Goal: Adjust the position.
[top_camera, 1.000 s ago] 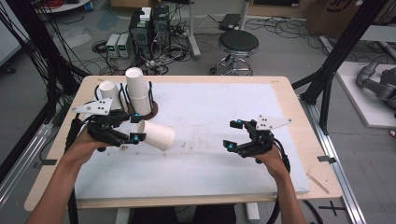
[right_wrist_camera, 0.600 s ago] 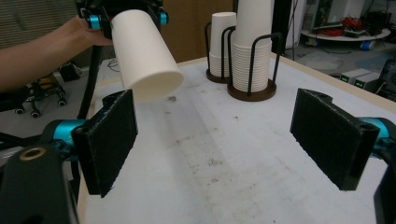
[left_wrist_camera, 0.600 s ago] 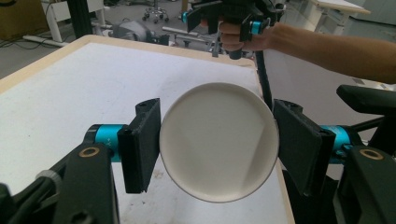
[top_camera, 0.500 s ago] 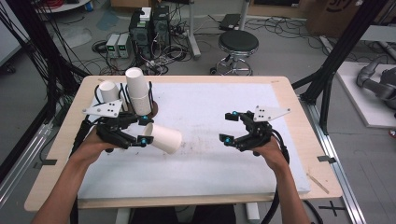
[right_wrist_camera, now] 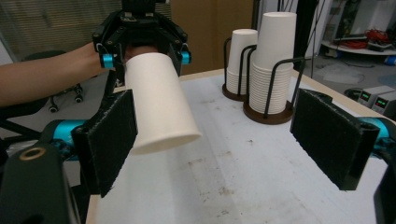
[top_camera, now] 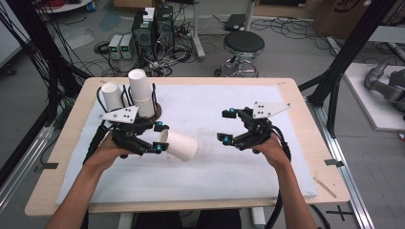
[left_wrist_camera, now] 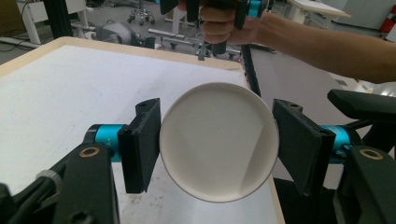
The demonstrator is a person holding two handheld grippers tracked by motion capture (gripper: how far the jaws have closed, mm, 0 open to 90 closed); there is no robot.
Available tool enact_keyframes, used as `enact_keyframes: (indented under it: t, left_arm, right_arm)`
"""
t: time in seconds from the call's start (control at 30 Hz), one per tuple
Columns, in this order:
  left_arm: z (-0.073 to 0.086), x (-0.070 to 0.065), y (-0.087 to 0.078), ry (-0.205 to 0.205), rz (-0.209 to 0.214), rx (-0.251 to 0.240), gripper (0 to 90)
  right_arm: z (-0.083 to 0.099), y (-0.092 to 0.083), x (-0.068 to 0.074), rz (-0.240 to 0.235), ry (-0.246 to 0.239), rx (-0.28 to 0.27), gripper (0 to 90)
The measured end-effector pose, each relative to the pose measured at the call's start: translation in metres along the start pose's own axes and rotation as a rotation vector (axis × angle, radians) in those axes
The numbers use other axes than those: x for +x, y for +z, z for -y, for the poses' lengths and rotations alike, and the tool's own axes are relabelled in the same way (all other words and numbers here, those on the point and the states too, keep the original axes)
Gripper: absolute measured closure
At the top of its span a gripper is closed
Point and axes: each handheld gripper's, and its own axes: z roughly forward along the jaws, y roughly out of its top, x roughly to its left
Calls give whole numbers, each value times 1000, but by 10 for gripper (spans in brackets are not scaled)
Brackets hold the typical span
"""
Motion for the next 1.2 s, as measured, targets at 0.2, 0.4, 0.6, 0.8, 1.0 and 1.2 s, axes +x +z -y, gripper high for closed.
enact_keyframes:
  t: [0.2, 0.4, 0.6, 0.8, 1.0, 1.2]
  left_arm:
    - [-1, -1, 8, 2, 8, -11, 353]
    - [-3, -2, 13, 10, 13, -28, 353]
    - [-4, -5, 15, 14, 16, -29, 353]
    - [-5, -8, 15, 32, 21, -37, 353]
    - [-4, -9, 18, 35, 26, -31, 353]
    - [-5, -9, 20, 38, 30, -34, 353]
  right_arm:
    - [-8, 10, 1, -29, -16, -13, 154]
    - [-15, 26, 4, -74, -26, -21, 153]
    - [-19, 41, 7, -104, -38, -14, 153]
    - [-19, 49, 11, -123, -39, -7, 154]
    - [-21, 59, 14, -150, -41, -22, 153]
    - [-21, 68, 18, -175, -45, -11, 154]
